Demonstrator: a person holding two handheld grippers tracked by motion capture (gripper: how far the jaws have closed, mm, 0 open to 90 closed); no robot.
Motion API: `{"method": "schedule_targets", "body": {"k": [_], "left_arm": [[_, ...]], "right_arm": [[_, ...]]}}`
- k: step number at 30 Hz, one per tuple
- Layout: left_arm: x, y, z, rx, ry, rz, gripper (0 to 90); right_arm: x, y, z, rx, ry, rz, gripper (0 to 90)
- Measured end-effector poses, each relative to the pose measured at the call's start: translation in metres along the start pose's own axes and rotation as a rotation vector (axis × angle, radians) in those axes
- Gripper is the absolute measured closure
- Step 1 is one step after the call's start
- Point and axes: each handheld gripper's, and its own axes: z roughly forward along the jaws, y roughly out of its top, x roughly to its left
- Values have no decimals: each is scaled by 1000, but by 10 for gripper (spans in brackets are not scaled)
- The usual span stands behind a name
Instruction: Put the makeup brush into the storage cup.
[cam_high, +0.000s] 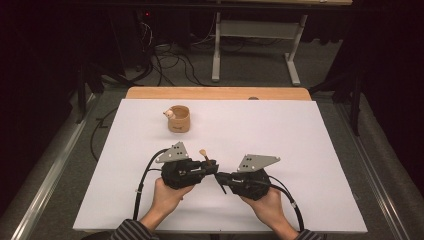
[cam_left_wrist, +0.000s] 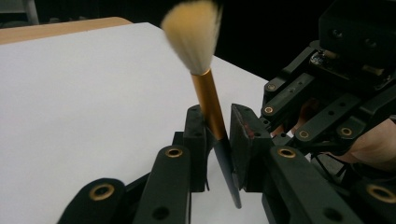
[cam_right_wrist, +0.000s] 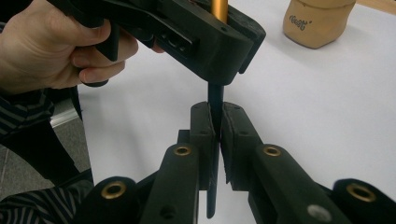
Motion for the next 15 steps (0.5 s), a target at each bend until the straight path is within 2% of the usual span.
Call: {"method": "schedule_targets", "body": {"k": [6,7,9,15], "left_arm": [[0,0,0,7,-22,0,821],[0,0,1,15,-13,9,824],[0,0,1,23,-24,5,829],[-1,0,1,20,-17,16,834]], "right_arm": [[1,0,2,4,1,0,859],[1,0,2,7,-1,2,900],[1,0,1,0,-3,5,900],[1,0,2,9,-5,-3,900]]}}
